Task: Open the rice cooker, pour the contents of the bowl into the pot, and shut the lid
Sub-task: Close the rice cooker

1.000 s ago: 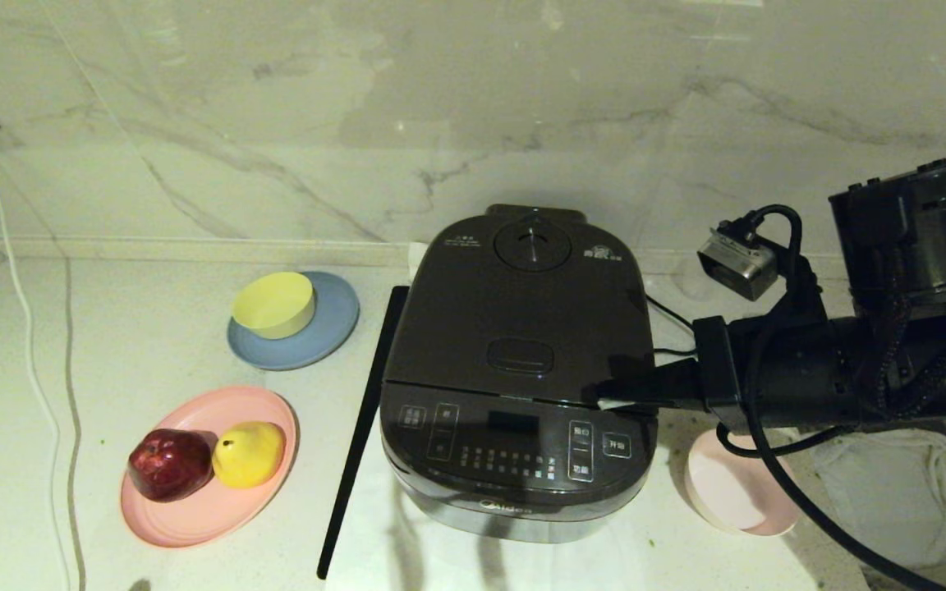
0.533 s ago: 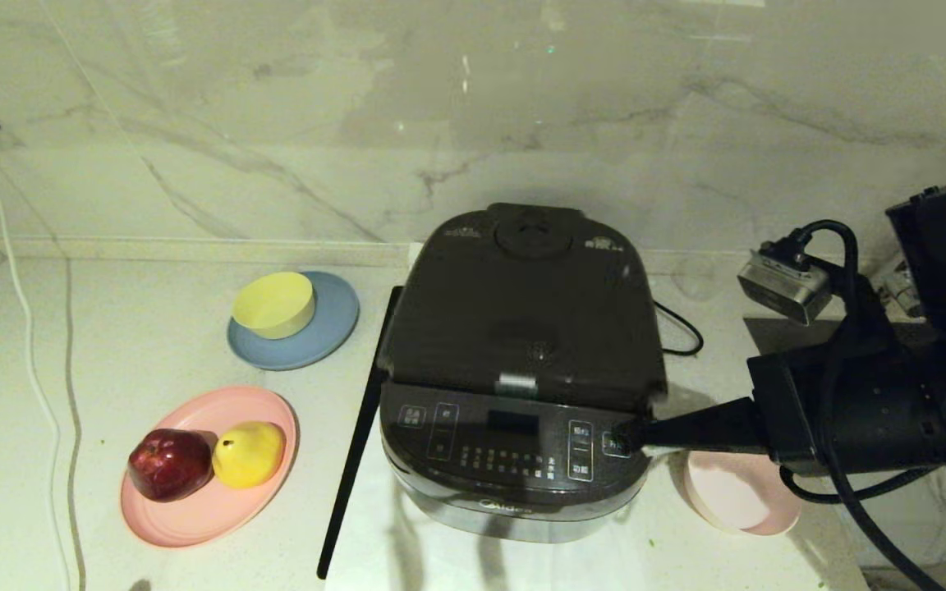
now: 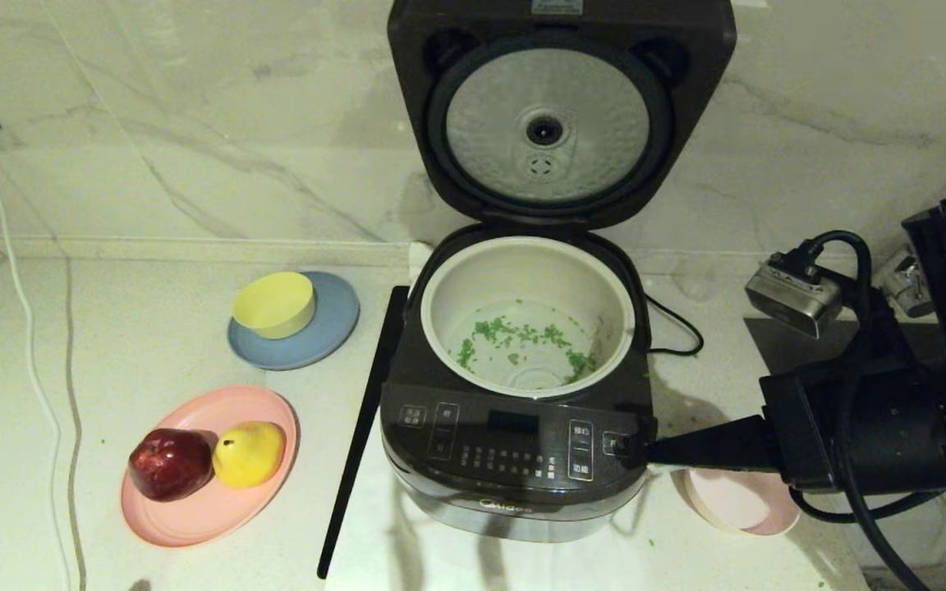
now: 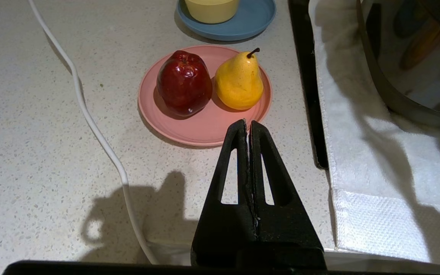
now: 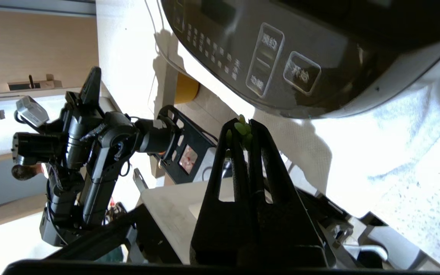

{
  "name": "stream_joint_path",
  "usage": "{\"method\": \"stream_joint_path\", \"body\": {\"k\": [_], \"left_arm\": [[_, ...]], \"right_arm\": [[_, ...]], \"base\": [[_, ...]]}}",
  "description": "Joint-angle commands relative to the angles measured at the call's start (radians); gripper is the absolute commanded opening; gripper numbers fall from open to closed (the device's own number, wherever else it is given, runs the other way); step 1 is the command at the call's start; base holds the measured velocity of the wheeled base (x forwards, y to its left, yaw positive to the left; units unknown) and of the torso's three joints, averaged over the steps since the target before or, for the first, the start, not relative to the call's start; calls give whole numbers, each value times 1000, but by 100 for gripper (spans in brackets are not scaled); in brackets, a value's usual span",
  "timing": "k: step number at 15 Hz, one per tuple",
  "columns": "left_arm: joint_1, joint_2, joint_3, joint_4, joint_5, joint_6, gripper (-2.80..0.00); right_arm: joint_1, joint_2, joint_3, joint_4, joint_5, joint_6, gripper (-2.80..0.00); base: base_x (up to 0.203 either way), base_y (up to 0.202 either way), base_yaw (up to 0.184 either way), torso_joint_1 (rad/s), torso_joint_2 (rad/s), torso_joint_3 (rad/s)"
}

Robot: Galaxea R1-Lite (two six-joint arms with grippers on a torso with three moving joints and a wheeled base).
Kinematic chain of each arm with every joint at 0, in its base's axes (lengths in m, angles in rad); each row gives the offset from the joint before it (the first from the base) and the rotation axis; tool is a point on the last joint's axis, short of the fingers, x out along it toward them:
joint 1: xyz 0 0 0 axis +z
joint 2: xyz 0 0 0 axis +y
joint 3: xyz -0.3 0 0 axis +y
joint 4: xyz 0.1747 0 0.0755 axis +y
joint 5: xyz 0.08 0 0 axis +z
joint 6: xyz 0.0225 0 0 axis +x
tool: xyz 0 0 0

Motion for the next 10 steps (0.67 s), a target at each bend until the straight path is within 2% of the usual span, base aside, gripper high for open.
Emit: {"method": "stream_joint_path", "body": {"k": [1, 6, 10], "left_arm": [[-1, 0, 9, -1, 0, 0, -280], [-1, 0, 9, -1, 0, -1, -280], [-1, 0, 9, -1, 0, 0, -280]], "right_arm": [[-4, 3, -12, -14, 0, 3, -280], [-103, -8, -37, -45, -10, 6, -280], [-327, -14, -98, -47, -5, 3, -280]], "base": [[0, 0, 0, 0, 0, 0], [0, 0, 0, 0, 0, 0], [0, 0, 0, 0, 0, 0]]}}
